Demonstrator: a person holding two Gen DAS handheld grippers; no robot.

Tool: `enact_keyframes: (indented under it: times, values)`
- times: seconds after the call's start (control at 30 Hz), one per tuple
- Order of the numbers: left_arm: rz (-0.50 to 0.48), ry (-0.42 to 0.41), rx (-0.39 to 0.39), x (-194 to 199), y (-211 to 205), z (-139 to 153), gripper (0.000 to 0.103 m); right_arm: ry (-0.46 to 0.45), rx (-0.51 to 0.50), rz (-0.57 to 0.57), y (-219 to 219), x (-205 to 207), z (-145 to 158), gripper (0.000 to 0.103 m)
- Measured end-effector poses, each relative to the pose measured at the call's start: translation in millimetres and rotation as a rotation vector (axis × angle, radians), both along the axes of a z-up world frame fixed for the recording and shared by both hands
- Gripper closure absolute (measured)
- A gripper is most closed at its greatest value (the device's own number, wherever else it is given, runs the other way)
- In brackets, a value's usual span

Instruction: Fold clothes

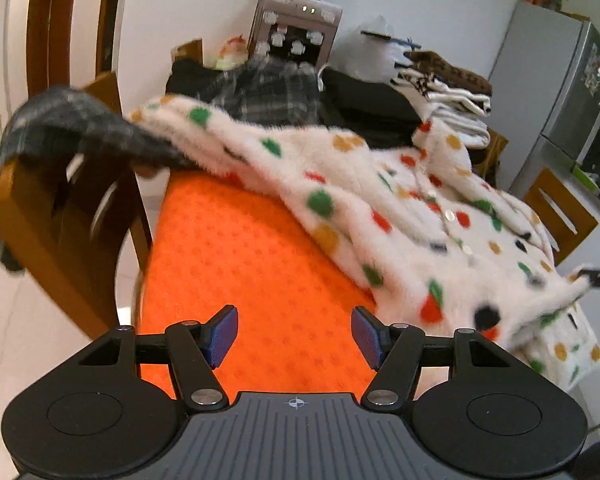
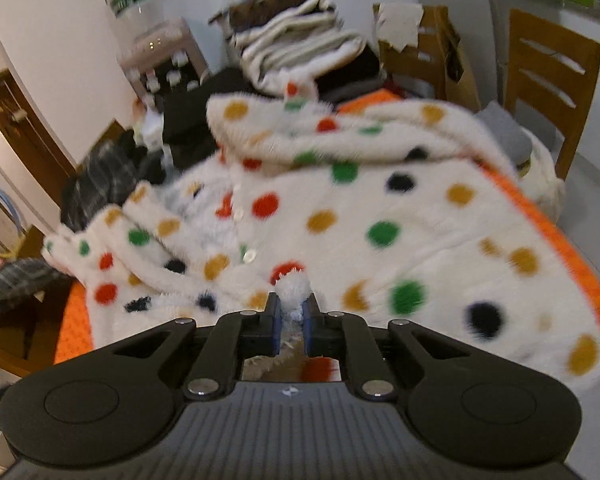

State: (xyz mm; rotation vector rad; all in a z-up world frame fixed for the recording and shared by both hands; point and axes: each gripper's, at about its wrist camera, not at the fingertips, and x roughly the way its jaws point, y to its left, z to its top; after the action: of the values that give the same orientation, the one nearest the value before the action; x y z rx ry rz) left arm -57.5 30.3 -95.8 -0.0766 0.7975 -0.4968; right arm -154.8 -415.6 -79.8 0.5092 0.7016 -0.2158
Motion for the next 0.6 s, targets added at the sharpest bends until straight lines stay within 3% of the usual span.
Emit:
enact_keyframes:
  times: [0.1, 0.27, 0.47, 0.6]
  values:
    - [0.020, 0.015, -0.001, -25.1, -10.7, -6.2, 0.037, -0.024, -0.021, 0.001, -19.9, -19.5, 10.6, 0.091]
    - [-0.075, -0.015, 0.045, -63.9, -64.5, -33.5, 0.036, -0.020, -0.067, 0.026, -41.8, -34.3, 1.6, 0.092]
    - [-0.137, -0.096, 0.220, -84.6, -111.7, -63.5, 0.036, 0.000, -0.073, 0.072, -58.2, -26.4, -19.0, 0.092]
    - [-0.151, -0.138, 0.292, -80.7, -128.2, -71.6, 0.036, 0.004, -0.064, 0.075, -67.5, -17.3, -23.0, 0.092]
